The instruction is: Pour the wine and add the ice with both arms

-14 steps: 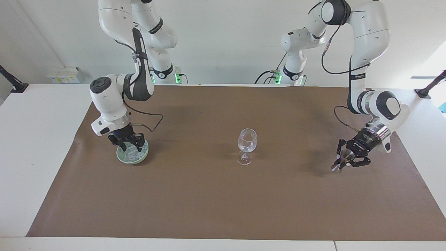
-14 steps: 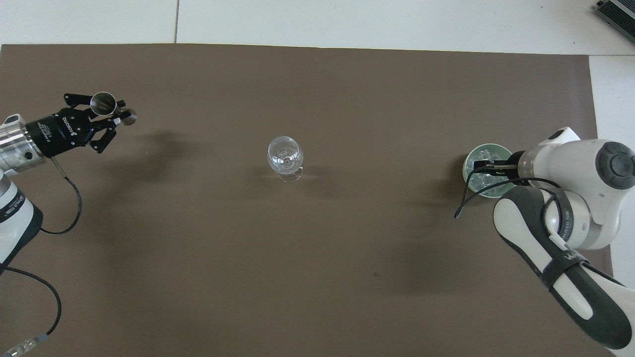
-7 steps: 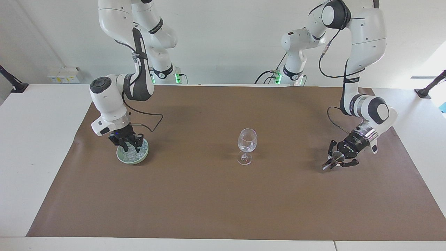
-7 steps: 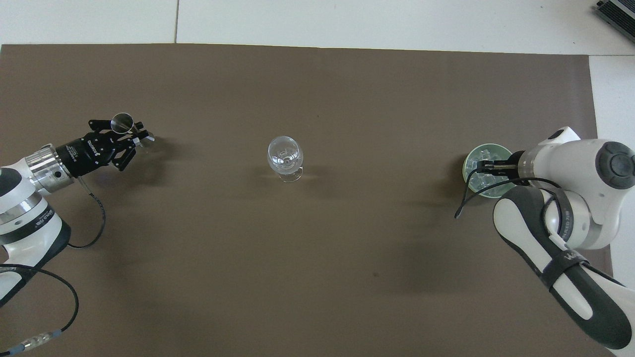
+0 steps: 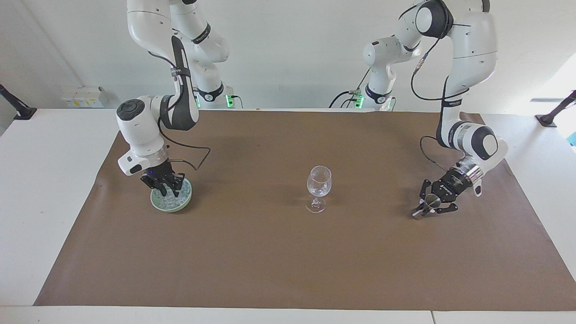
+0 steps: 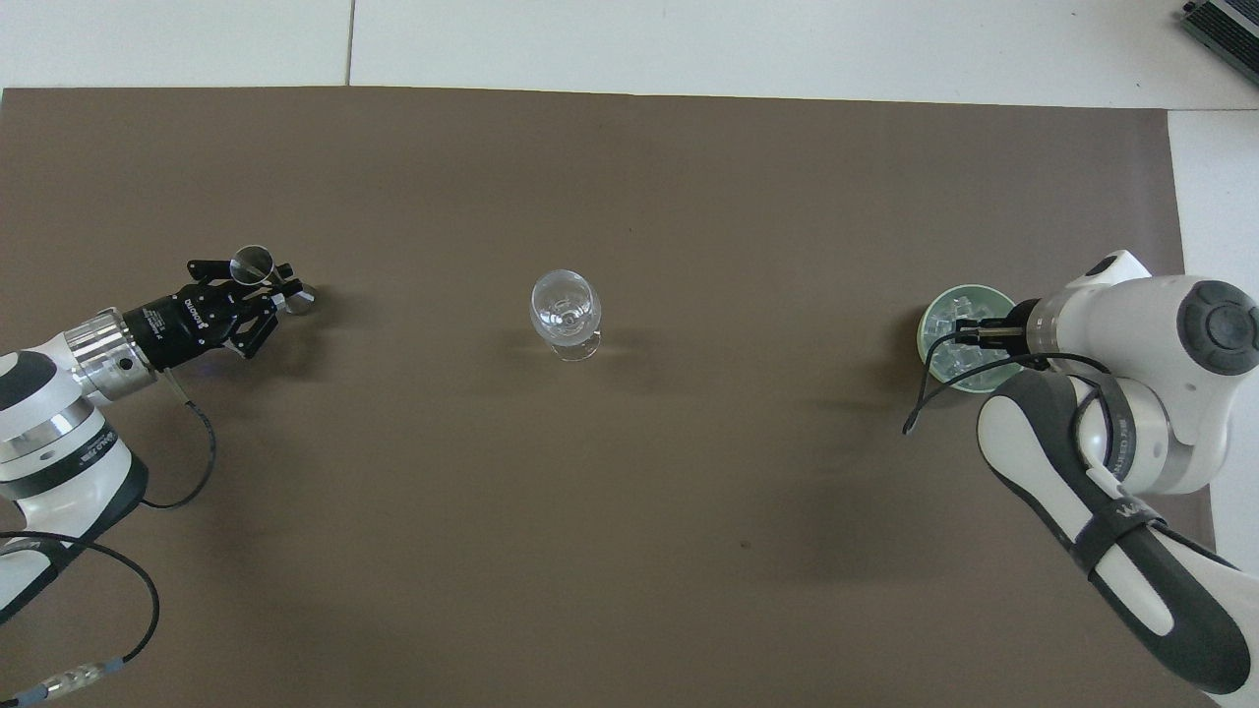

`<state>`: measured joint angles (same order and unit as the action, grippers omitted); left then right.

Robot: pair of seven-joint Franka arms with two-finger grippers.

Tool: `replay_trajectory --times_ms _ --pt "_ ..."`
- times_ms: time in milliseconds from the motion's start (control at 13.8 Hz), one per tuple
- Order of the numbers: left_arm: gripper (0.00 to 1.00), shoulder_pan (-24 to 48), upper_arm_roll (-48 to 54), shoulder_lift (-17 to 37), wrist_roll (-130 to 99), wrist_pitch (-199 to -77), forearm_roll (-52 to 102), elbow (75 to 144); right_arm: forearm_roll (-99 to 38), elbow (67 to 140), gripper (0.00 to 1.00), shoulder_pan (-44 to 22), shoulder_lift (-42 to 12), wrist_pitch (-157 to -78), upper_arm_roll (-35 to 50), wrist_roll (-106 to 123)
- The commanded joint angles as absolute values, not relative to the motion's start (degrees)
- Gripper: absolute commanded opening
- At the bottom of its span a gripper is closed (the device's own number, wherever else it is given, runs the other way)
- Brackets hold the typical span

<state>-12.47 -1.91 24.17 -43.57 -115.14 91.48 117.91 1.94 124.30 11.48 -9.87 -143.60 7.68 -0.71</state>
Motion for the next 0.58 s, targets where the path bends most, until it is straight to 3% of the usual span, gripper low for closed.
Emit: replay_trajectory --times_ms 0,72,507 --pt "0.47 -13.27 -1.93 22.32 -44.47 -115.14 91.93 119.97 3.34 123.84 0.38 11.78 -10.20 -143.53 7.91 0.62" --pt "0.99 -13.27 -2.02 22.32 -44.39 -115.14 91.93 119.97 3.34 123.84 0.38 11.86 -10.20 -143.44 7.91 0.62" --pt "1.00 -13.27 -2.02 21.80 -44.38 -114.87 90.79 119.88 3.43 123.40 0.31 11.78 -10.20 -142.56 7.91 0.70"
